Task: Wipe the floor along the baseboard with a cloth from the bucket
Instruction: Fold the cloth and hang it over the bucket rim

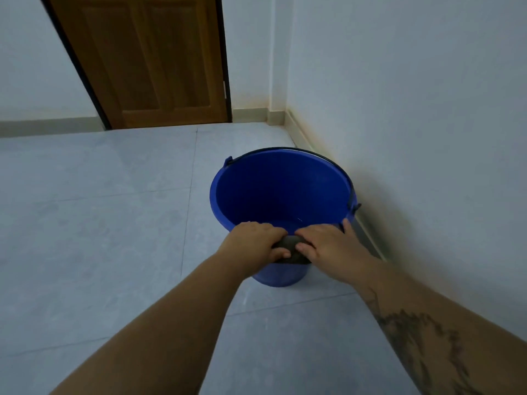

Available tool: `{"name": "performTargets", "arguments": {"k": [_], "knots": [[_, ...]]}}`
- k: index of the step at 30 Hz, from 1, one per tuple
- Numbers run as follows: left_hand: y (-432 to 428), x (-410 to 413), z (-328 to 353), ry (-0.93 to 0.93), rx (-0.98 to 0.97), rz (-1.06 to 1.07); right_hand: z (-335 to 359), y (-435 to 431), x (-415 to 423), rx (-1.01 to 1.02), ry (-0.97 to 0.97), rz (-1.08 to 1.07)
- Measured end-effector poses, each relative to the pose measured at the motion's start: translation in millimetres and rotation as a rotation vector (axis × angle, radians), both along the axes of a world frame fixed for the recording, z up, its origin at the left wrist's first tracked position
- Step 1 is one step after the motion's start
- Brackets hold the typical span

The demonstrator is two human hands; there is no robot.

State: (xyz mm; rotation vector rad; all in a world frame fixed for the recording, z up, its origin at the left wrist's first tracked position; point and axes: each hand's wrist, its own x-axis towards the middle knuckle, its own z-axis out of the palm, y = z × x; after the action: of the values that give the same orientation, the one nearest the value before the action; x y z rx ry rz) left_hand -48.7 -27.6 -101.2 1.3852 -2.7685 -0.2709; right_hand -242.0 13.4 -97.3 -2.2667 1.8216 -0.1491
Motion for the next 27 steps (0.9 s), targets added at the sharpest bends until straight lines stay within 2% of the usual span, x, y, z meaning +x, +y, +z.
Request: {"name": "performTargets", "arguments": {"k": [2,5,9,12,15,18,21,23,24,27], "knots": [[-6.2,18.4,-3.1,0.006,-0.007,-0.041,-3.9,5.9,-19.3,-0.036,0.127,-0.058],[-10.3,41.7,-4.5,0.011,-0.024,0.006,-2.2,7.2,-31.4,-0.041,0.296,-0.136],[1.7,27.4,3.3,0.018,0.023,-0.002,-4.1,9.1,-13.7,-0.078,0.196,-0.045],[6.1,9.9,11.6,0.004,0.071,0.080,-7.4,11.5,-5.6,-0.250,0.119,-0.019],[18.0,9.2,19.0,-0.066,-0.036,0.085,-16.5,20.2,-1.7,-0.463,0.084,-0.022],[38.1,24.2,18.7,-0.009,-0.152,0.030,-21.5,36.5,-2.1,-0.583,-0.020,0.011],[41.0,32.4,15.5,0.087,-0.106,0.006,-22.4,47.1,-1.4,-0.520,-0.087,0.028],[30.2,29.5,11.6,0.214,-0.045,0.082,-19.7,42.7,2.8,-0.440,-0.088,-0.009],[24.6,27.1,9.8,0.220,-0.017,0.115,-19.1,38.3,4.5,-0.386,-0.066,-0.034],[16.3,23.1,-6.4,0.034,-0.029,0.078,-25.2,30.6,5.2,-0.198,0.034,-0.055]]}}
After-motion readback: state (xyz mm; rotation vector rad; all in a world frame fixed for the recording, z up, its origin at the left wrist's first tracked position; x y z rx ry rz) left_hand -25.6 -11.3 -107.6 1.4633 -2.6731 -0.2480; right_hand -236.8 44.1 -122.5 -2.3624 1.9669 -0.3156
